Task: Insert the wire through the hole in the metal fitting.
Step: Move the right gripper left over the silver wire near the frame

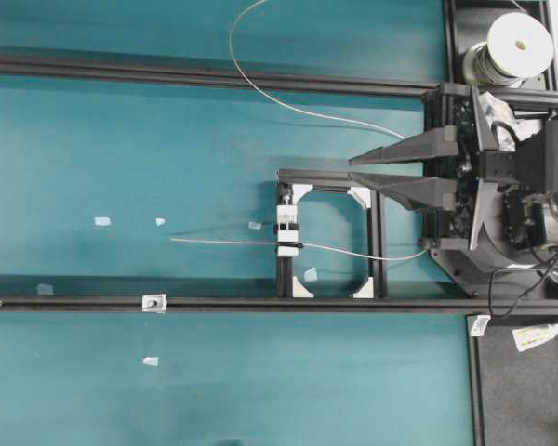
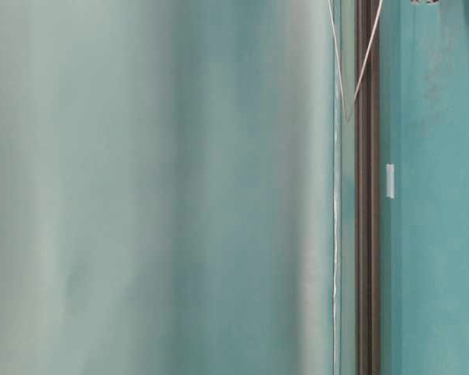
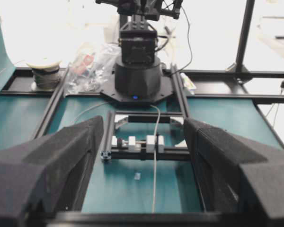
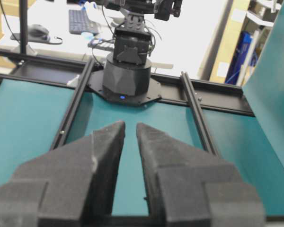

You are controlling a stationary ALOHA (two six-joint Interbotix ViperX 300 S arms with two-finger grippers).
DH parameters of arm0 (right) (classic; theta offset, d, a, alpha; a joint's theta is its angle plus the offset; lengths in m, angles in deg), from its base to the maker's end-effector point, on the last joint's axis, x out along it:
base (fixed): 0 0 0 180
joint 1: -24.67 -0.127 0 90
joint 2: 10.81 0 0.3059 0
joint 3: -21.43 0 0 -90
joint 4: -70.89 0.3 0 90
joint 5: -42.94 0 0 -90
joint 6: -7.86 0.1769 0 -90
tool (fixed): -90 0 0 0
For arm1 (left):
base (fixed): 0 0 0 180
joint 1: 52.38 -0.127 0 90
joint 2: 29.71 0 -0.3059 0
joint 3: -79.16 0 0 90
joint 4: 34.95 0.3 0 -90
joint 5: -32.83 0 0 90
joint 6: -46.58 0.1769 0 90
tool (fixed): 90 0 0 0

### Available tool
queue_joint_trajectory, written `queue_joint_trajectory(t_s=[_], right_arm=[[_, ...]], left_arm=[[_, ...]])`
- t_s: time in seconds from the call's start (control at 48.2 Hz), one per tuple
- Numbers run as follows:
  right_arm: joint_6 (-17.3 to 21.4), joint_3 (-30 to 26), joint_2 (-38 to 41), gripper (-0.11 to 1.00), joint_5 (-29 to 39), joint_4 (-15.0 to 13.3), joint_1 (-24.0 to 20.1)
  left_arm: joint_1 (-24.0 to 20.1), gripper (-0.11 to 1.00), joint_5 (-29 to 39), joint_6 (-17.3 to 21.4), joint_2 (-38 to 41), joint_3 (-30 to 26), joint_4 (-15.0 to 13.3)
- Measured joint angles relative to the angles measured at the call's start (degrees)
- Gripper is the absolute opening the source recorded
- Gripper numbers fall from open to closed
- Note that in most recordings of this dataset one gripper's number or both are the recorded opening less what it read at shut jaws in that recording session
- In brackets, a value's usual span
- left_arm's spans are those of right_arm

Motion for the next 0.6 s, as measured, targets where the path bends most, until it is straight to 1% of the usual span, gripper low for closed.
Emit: queue_joint_trajectory(t_s=[0.021, 0.041, 0.104, 0.166, 0.187, 0.228, 0.311, 0.373, 0.415, 0.456, 0.539, 0.56, 0.581, 0.602], right_arm=[[0.0, 0.1, 0.0, 0.24, 0.0, 0.0, 0.0], [0.1, 0.2, 0.1, 0.22, -0.1, 0.0, 0.1], [0.4, 0.3, 0.8, 0.09, -0.1, 0.0, 0.2], [0.8, 0.3, 2.5, 0.00, -0.1, 0.0, 0.2], [1.0, 0.2, 3.2, -0.01, 0.0, 0.0, 0.3], [1.1, 0.2, 4.7, -0.02, -0.1, -0.1, 0.3], [1.6, -0.4, 8.2, -0.01, 0.0, 0.0, 0.3], [1.8, -1.1, 10.6, 0.05, -0.1, 0.0, 0.3], [2.0, -1.3, 12.1, 0.13, -0.1, -0.1, 0.4], [2.0, -1.5, 13.6, 0.22, -0.2, 0.0, 0.4], [2.1, -1.5, 16.0, 0.46, -1.2, -0.1, 0.4], [2.1, -1.5, 16.7, 0.53, -1.8, 0.0, 0.4], [2.2, -1.5, 17.4, 0.56, -2.3, 0.0, 0.4], [2.3, -1.5, 18.1, 0.56, -2.7, 0.0, 0.3]], left_arm=[[0.0, 0.24, 0.0, 0.0, 0.1, 0.0, -0.1], [0.0, 0.22, 0.0, 0.1, 0.2, 0.1, -0.5], [-0.3, 0.09, 0.0, -0.2, 1.0, 0.1, -1.6], [-0.4, 0.00, -0.1, -0.3, 2.1, 0.1, -1.8], [-0.4, -0.01, -0.1, -0.3, 2.6, 0.1, -1.8], [-0.4, 0.01, -0.2, -0.3, 3.8, 0.1, -1.8], [-0.4, 0.14, -0.5, -0.3, 6.6, 0.1, -1.9], [-0.4, 0.30, -1.1, -0.3, 8.7, 0.1, -1.9], [-0.4, 0.42, -1.8, -0.3, 9.7, 0.2, -1.9], [-0.4, 0.55, -2.4, -0.3, 10.5, 0.4, -1.9], [-0.4, 0.78, -4.6, -0.3, 12.3, 1.3, -1.9], [-0.4, 0.82, -5.2, -0.3, 12.8, 1.6, -1.9], [-0.4, 0.83, -6.0, -0.3, 13.6, 1.8, -1.9], [-0.4, 0.83, -6.6, -0.3, 14.2, 2.0, -1.9]])
